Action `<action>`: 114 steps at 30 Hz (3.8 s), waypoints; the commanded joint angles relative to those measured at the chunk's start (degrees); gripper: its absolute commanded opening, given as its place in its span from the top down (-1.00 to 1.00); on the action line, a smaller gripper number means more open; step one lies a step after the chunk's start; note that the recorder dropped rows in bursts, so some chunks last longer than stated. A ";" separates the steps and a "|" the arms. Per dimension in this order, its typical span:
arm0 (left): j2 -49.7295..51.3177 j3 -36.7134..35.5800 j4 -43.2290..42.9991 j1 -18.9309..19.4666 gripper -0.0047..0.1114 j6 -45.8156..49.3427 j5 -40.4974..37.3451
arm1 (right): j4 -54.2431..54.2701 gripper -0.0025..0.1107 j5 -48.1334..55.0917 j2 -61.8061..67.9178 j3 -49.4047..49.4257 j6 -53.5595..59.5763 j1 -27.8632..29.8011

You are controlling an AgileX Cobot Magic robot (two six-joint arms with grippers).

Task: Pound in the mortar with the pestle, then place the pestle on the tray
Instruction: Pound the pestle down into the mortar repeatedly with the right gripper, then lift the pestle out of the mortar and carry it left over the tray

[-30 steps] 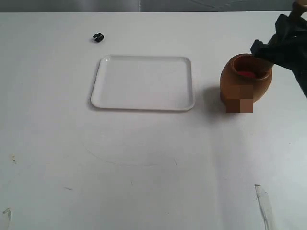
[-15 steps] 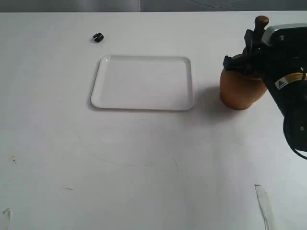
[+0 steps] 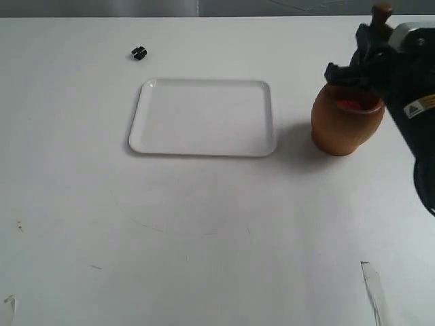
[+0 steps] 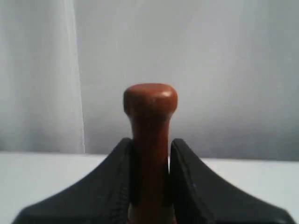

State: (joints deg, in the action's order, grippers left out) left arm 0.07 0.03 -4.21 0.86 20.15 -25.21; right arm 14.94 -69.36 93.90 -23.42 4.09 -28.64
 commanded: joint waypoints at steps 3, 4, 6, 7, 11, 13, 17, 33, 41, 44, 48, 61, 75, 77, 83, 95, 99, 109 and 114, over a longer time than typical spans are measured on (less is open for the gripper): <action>-0.07 -0.03 0.42 -0.44 0.92 -0.47 0.17 | 0.14 0.96 1.80 -7.85 1.30 3.44 0.07; -0.07 -0.03 0.42 -0.44 0.92 -0.47 0.17 | -0.04 0.96 2.22 -6.93 1.30 3.44 0.07; -0.07 -0.03 0.42 -0.44 0.92 -0.47 0.17 | -0.92 0.96 2.49 -3.32 1.30 3.09 0.07; -0.07 -0.03 0.42 -0.44 0.92 -0.47 0.17 | -0.92 0.96 2.37 -1.00 1.30 2.97 0.07; -0.07 -0.03 0.42 -0.44 0.92 -0.47 0.17 | -1.52 0.96 -0.57 9.13 1.30 2.26 0.07; -0.07 -0.03 0.42 -0.44 0.92 -0.47 0.17 | -1.68 0.96 -0.60 13.13 1.30 0.33 0.07; -0.07 -0.03 0.42 -0.44 0.92 -0.47 0.17 | -4.11 0.96 -0.60 10.65 1.28 -1.11 0.07; -0.07 -0.03 0.42 -0.44 0.92 -0.47 0.17 | -2.62 0.96 5.66 -7.95 1.28 5.81 0.07; -0.07 -0.03 0.42 -0.44 0.92 -0.47 0.17 | -2.63 0.96 -0.60 14.09 1.28 1.43 0.07; -0.07 -0.03 0.42 -0.44 0.92 -0.47 0.17 | -3.89 0.96 -0.60 13.18 1.28 0.53 0.07; -0.07 -0.03 0.42 -0.44 0.92 -0.47 0.17 | -7.05 0.96 -0.60 2.89 1.28 0.64 0.07; -0.07 -0.03 0.42 -0.44 0.92 -0.47 0.17 | -1.86 0.96 7.52 -14.53 1.28 8.84 0.07; -0.07 -0.03 0.42 -0.44 0.92 -0.47 0.17 | -4.11 0.96 -0.60 11.83 1.28 3.96 0.07; -0.07 -0.03 0.42 -0.44 0.92 -0.47 0.17 | -4.37 0.96 -0.60 8.41 1.28 5.02 0.07; -0.07 -0.03 0.42 -0.44 0.92 -0.47 0.17 | -8.00 0.96 -0.60 -10.74 1.28 5.56 0.07; -0.07 -0.03 0.42 -0.44 0.92 -0.47 0.17 | -4.01 0.96 1.59 0.38 1.28 7.45 0.07; -0.07 -0.03 0.42 -0.44 0.92 -0.47 0.17 | -4.13 0.96 -0.60 15.64 1.28 4.90 0.07; -0.07 -0.03 0.42 -0.44 0.92 -0.47 0.17 | -9.58 0.96 -0.60 -5.90 0.99 6.37 0.07; -0.07 -0.03 0.42 -0.44 0.92 -0.47 0.17 | -23.47 0.96 -0.60 -16.71 0.99 -2.43 0.07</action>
State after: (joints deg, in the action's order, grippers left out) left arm 0.07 0.03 -4.21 0.86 20.15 -25.21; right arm 0.40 -69.39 81.75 -22.52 7.04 -28.58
